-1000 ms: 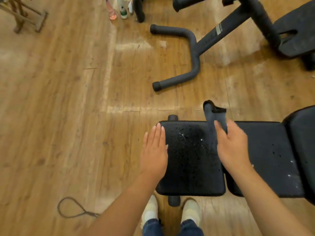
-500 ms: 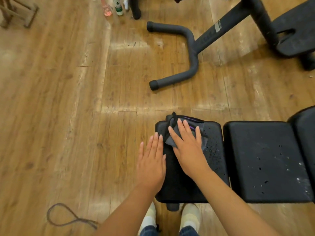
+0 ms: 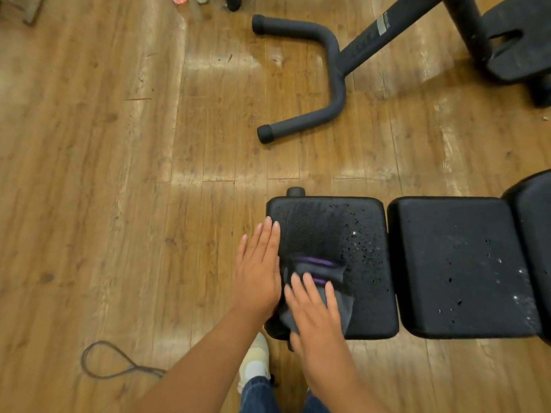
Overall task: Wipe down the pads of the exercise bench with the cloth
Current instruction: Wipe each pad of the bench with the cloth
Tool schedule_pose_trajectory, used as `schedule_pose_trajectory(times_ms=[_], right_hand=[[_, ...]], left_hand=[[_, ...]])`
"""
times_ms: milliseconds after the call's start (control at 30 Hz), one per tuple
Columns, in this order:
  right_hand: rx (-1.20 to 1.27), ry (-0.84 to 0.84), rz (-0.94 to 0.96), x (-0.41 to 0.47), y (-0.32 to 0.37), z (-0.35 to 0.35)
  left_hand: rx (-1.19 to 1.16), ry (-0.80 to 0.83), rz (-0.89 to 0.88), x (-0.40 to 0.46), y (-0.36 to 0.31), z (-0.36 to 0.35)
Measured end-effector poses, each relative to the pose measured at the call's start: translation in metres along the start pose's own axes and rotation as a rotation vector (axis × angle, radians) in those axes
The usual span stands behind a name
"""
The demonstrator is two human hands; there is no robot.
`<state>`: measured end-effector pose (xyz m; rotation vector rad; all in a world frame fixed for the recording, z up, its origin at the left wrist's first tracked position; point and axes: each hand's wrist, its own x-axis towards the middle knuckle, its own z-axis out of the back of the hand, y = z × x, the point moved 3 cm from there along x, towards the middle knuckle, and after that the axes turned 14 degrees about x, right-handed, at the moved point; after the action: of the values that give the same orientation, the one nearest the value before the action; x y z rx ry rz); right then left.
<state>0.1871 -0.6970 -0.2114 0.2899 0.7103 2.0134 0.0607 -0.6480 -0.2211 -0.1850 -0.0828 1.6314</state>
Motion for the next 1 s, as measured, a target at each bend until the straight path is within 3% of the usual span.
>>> schedule_pose_trajectory(times_ms=[167,333,533,800,1000], right_hand=[[0.047,-0.037,0.051,-0.034,0.001,-0.005],[-0.060,-0.042,-0.032,-0.024,0.004,0.000],[-0.038,-0.029,-0.069,0.014,-0.002,0.009],[0.088,-0.166,-0.116,0.111,-0.027,0.032],[0.047,-0.206,-0.093,0.117,-0.027,0.032]], left_hand=[[0.026,0.010,0.018,-0.001,-0.003,-0.001],[0.049,0.004,0.026,-0.003,-0.002,-0.004],[0.041,-0.015,0.049,0.000,-0.001,-0.009],[0.070,0.012,0.041,-0.003,-0.001,-0.010],[0.102,-0.006,0.038,-0.003,-0.001,-0.010]])
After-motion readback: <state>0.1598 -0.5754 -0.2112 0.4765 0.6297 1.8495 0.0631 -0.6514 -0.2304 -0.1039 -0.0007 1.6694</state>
